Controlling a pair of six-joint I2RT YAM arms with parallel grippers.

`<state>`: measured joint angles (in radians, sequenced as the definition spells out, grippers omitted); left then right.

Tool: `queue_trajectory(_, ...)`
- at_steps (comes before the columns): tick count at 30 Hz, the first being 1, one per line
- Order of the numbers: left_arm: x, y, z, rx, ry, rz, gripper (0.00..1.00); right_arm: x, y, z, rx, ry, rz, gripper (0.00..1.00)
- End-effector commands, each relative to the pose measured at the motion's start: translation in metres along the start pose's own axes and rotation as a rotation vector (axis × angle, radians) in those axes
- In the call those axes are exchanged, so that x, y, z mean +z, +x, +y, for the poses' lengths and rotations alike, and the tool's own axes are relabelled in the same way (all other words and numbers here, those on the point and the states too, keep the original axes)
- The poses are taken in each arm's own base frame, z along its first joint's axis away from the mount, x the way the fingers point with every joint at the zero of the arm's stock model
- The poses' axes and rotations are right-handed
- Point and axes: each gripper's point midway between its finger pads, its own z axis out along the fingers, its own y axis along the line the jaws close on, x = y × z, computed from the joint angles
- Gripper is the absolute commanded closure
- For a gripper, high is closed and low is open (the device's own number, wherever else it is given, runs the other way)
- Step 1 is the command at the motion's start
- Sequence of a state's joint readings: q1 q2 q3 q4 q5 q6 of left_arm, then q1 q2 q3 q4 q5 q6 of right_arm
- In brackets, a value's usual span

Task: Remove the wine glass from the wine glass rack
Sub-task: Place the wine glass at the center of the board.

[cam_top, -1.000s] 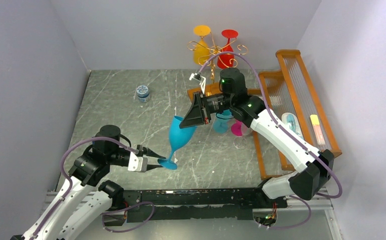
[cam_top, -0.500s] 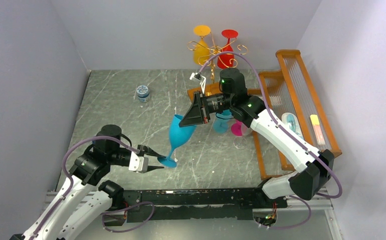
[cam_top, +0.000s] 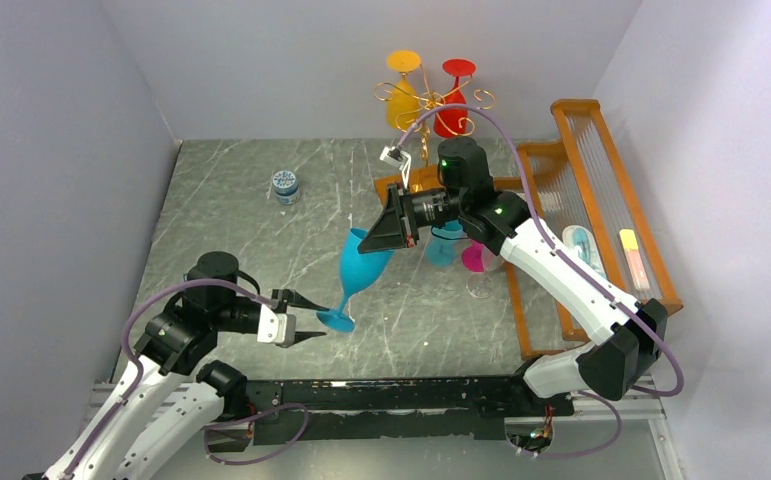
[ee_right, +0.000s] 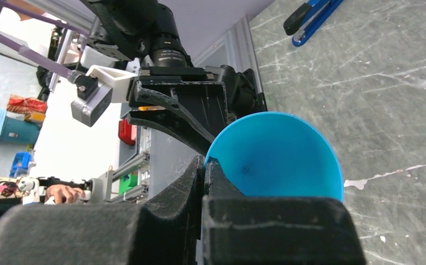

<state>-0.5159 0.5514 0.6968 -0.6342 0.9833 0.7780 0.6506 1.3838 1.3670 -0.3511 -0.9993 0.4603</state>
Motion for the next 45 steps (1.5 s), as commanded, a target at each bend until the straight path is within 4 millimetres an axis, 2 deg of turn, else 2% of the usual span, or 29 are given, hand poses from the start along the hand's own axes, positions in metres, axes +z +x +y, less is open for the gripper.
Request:
queue_trajectory(1,-0.002,-0.01,0.006,0.015,-0.023,-0.018,0.51,-0.001,0.002,-0.003,-0.011,0.035,0.004,1.0)
queue_trajectory(3,-0.002,-0.01,0.006,0.012,-0.026,-0.017,0.49,0.0,0.004,-0.007,-0.004,0.053,0.007,1.0)
queue_trajectory(9,-0.004,-0.012,0.012,0.02,-0.069,-0.024,0.27,0.0,0.004,-0.011,-0.014,0.08,0.007,1.0)
queue_trajectory(16,-0.008,-0.013,0.02,0.027,-0.135,-0.015,0.13,0.0,0.003,-0.022,-0.021,0.136,0.002,1.0)
queue_trajectory(18,-0.01,-0.013,0.024,0.035,-0.162,-0.013,0.04,-0.001,0.003,-0.025,-0.024,0.155,-0.002,1.0)
queue_trajectory(27,-0.025,-0.018,0.056,0.033,-0.41,-0.046,0.03,-0.013,-0.004,-0.044,-0.063,0.322,-0.078,1.0)
queue_trajectory(35,-0.06,-0.013,0.092,-0.013,-0.749,-0.065,0.03,-0.03,-0.009,-0.064,-0.089,0.485,-0.143,1.0)
queue_trajectory(39,-0.082,-0.001,0.111,-0.146,-0.961,-0.104,0.03,-0.047,-0.009,-0.084,-0.113,0.644,-0.187,1.0)
queue_trajectory(45,-0.086,0.024,0.12,-0.312,-1.061,-0.089,0.03,-0.068,0.003,-0.1,-0.161,0.786,-0.204,1.0)
